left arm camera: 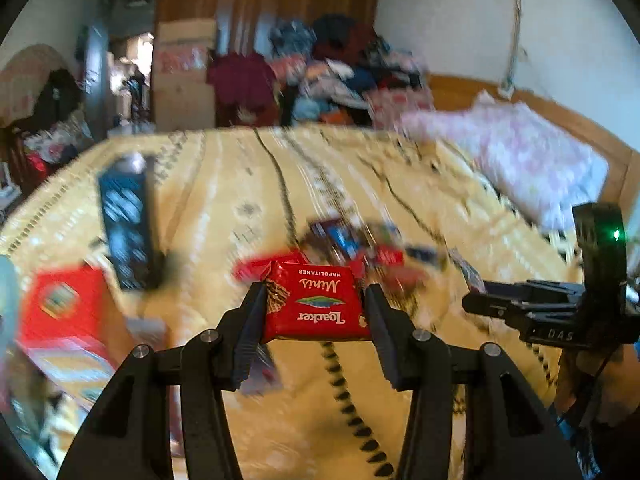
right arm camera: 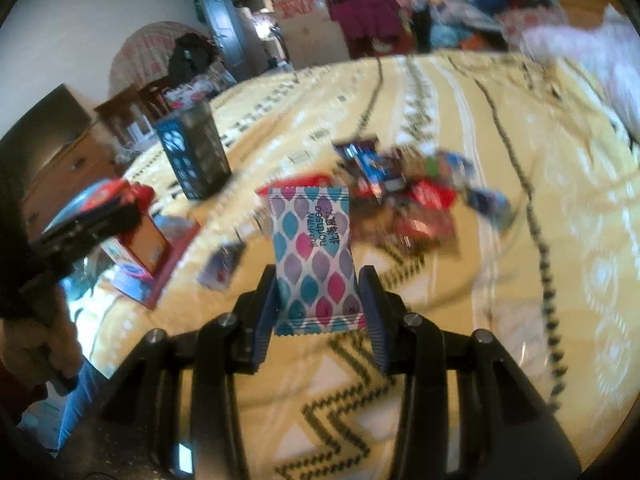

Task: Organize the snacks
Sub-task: 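Carry both held packets over the glass bowl with both tools, then open the left tool to drop the Loacker pack while the right tool lowers the patterned packet into the bowl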

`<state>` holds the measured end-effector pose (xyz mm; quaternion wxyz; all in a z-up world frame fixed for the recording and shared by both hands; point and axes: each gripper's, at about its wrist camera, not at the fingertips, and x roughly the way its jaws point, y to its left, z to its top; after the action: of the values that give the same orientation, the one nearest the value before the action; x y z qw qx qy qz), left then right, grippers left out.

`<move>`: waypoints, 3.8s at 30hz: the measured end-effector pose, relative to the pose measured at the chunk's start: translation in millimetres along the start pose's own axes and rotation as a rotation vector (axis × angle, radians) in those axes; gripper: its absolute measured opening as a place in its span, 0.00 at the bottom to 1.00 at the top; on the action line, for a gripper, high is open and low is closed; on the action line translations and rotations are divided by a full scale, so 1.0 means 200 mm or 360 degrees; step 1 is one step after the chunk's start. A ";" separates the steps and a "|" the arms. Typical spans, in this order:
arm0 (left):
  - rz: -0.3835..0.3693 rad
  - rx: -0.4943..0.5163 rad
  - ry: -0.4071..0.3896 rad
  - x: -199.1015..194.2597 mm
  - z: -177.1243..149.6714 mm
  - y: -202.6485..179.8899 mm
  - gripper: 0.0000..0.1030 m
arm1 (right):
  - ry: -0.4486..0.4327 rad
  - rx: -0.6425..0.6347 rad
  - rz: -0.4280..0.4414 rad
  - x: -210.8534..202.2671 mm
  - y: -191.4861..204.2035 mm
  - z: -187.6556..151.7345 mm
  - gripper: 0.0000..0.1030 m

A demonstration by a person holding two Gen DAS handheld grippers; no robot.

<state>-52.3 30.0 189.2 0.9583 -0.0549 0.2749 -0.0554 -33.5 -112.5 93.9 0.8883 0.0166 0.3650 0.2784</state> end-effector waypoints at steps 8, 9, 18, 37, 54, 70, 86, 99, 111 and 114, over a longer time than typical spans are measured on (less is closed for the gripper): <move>0.0237 -0.0136 -0.0239 -0.36 0.23 0.36 0.50 | -0.0160 -0.0238 0.0115 -0.03 0.34 0.38 0.40; 0.0285 -0.0163 -0.0262 -0.41 0.25 0.43 0.50 | -0.0178 -0.0272 0.0145 -0.02 0.41 0.44 0.40; 0.0654 -0.0386 -0.0332 -0.77 0.26 0.97 0.50 | -0.0232 -0.0498 0.0475 0.06 1.06 0.74 0.40; 0.1104 -0.0739 -0.0135 -1.03 -0.04 1.68 0.49 | 0.0162 -0.0740 0.0916 0.48 2.06 0.71 0.40; 0.1081 -0.0816 -0.0131 -1.03 -0.09 1.77 0.49 | 0.0308 -0.0795 0.0897 0.61 2.28 0.64 0.40; 0.1084 -0.0816 -0.0109 -0.99 -0.12 1.80 0.49 | 0.0302 -0.0782 0.0892 0.63 2.31 0.65 0.40; 0.1094 -0.0830 0.0012 -0.87 -0.09 1.87 0.49 | 0.0288 -0.0753 0.0895 0.68 2.31 0.70 0.40; 0.1088 -0.0836 0.0042 -0.83 -0.09 1.90 0.48 | 0.0295 -0.0750 0.0894 0.69 2.31 0.71 0.40; 0.1081 -0.0831 0.0058 -0.81 -0.08 1.92 0.47 | 0.0307 -0.0755 0.0887 0.73 2.30 0.70 0.40; 0.1080 -0.0834 0.0060 -0.80 -0.08 1.92 0.47 | 0.0308 -0.0754 0.0885 0.73 2.30 0.70 0.40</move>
<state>-167.1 430.8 207.1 0.8707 -0.2019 0.2995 0.3337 -78.8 373.4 210.3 0.7193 -0.1173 0.3542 0.5859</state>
